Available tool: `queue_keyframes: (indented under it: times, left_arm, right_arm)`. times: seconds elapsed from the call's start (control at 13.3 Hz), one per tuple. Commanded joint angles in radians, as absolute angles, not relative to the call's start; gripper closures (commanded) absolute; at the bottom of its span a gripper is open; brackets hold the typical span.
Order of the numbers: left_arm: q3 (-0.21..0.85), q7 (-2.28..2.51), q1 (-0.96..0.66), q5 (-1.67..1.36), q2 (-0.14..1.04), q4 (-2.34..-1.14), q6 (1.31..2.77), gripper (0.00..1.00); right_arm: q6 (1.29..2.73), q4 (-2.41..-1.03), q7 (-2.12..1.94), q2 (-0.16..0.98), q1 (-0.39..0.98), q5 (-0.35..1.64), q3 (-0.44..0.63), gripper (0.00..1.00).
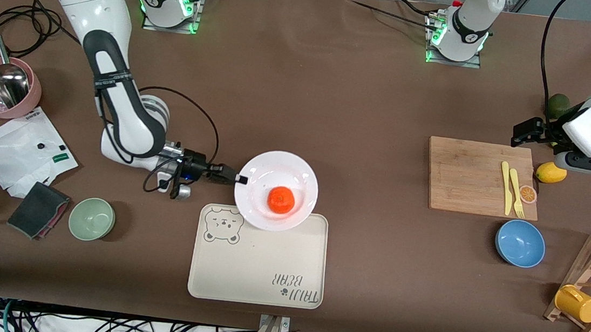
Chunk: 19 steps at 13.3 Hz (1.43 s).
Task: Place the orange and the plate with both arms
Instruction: 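Slide the plate with the right gripper onto the bear placemat, then push the plate further onto the placemat with the right gripper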
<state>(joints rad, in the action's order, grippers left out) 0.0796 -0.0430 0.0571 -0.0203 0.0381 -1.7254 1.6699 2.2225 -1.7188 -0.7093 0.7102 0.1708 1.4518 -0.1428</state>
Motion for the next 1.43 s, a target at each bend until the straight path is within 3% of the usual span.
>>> queue_keyframes:
  times: [0.0,0.83,1.35]
  left_arm:
    - [0.083,-0.064,0.066,-0.035,0.038,-1.718,1.667,0.0]
    - [0.083,-0.064,0.066,-0.035,0.038,-1.72,1.667,0.0]
    - [0.083,-0.066,0.066,-0.035,0.038,-1.72,1.663,0.0]
  right_arm:
    - [2.218,-1.562,-0.615,0.802,0.163,1.459,-0.132,1.0]
    - [2.289,-1.142,-0.548,1.106,0.16,1.468,-0.077,1.0]
    - [2.299,-1.131,-0.534,1.132,0.175,1.467,-0.077,1.0]
